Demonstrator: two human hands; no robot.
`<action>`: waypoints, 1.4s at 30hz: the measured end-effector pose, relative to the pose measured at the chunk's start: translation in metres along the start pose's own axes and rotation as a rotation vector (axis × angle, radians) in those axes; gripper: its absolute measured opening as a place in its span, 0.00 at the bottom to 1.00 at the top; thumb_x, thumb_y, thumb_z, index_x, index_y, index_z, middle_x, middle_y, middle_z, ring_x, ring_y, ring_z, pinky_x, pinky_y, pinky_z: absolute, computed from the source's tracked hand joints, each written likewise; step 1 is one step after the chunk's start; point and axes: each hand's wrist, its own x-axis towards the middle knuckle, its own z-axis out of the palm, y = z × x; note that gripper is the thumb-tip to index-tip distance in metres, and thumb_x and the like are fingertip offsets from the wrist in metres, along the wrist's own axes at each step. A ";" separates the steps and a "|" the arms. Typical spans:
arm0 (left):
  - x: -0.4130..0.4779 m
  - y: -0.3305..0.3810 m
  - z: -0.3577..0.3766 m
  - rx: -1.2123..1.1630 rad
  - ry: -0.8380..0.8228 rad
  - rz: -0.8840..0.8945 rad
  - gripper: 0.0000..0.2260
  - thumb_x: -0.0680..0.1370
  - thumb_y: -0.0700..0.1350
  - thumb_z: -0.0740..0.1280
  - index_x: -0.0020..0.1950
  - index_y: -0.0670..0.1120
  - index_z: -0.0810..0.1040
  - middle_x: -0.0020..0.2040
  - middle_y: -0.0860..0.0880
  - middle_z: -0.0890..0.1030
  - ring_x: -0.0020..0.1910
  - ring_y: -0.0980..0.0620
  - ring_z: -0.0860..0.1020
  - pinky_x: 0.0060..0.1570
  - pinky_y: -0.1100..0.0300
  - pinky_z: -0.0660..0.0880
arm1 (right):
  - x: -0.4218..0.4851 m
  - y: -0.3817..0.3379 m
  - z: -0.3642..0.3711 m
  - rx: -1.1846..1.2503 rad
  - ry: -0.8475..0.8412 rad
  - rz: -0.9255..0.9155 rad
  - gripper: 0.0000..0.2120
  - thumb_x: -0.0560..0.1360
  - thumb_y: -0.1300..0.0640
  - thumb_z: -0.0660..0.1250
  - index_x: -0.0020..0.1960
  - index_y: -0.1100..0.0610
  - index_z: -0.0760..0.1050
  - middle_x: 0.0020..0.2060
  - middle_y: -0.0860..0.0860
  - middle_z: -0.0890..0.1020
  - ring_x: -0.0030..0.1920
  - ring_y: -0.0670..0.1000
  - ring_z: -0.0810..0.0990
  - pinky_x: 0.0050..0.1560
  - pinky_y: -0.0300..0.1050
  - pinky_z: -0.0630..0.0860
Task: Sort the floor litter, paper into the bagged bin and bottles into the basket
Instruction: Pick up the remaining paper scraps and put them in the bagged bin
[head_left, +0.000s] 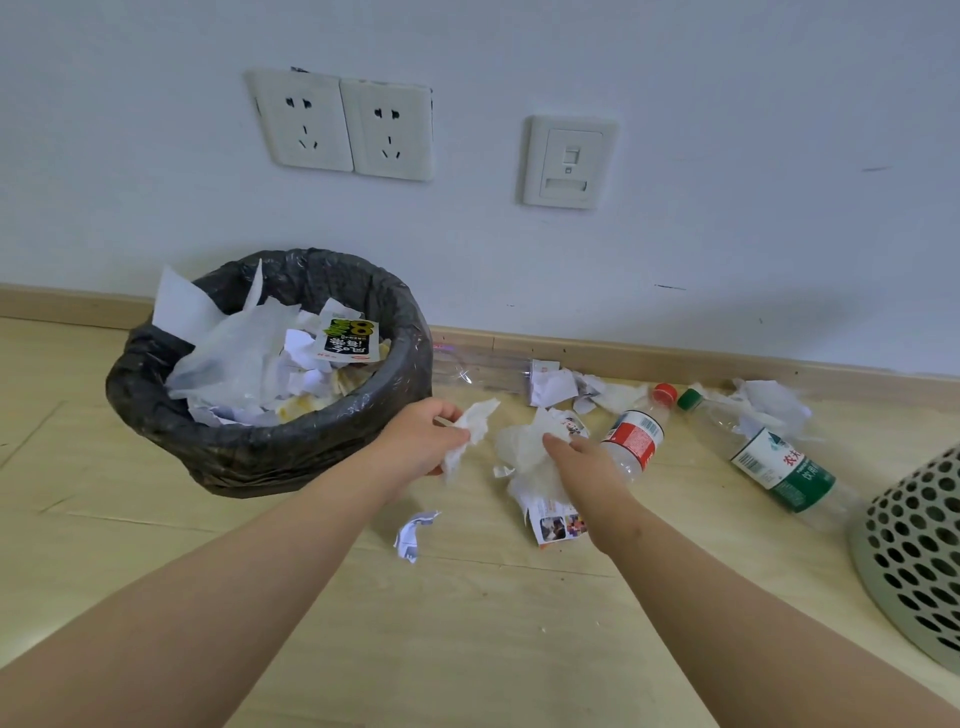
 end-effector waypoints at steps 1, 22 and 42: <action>-0.001 0.003 -0.001 0.006 0.001 0.004 0.07 0.77 0.39 0.64 0.54 0.46 0.75 0.49 0.45 0.77 0.46 0.48 0.77 0.44 0.59 0.77 | -0.001 -0.004 0.000 -0.006 0.022 -0.022 0.20 0.81 0.53 0.56 0.69 0.61 0.67 0.55 0.57 0.75 0.56 0.57 0.73 0.56 0.46 0.69; -0.021 0.072 -0.071 -0.317 0.352 0.307 0.07 0.79 0.44 0.64 0.56 0.51 0.73 0.50 0.49 0.80 0.48 0.52 0.79 0.43 0.58 0.79 | -0.023 -0.126 0.082 0.396 -0.187 -0.450 0.08 0.77 0.60 0.63 0.48 0.48 0.75 0.45 0.48 0.81 0.47 0.48 0.81 0.49 0.43 0.78; 0.011 0.028 -0.101 0.915 0.292 0.064 0.18 0.77 0.47 0.57 0.66 0.60 0.67 0.68 0.51 0.68 0.66 0.44 0.64 0.60 0.44 0.62 | 0.021 -0.042 0.068 0.109 0.023 -0.212 0.09 0.77 0.64 0.58 0.49 0.53 0.74 0.38 0.47 0.76 0.34 0.45 0.72 0.32 0.35 0.69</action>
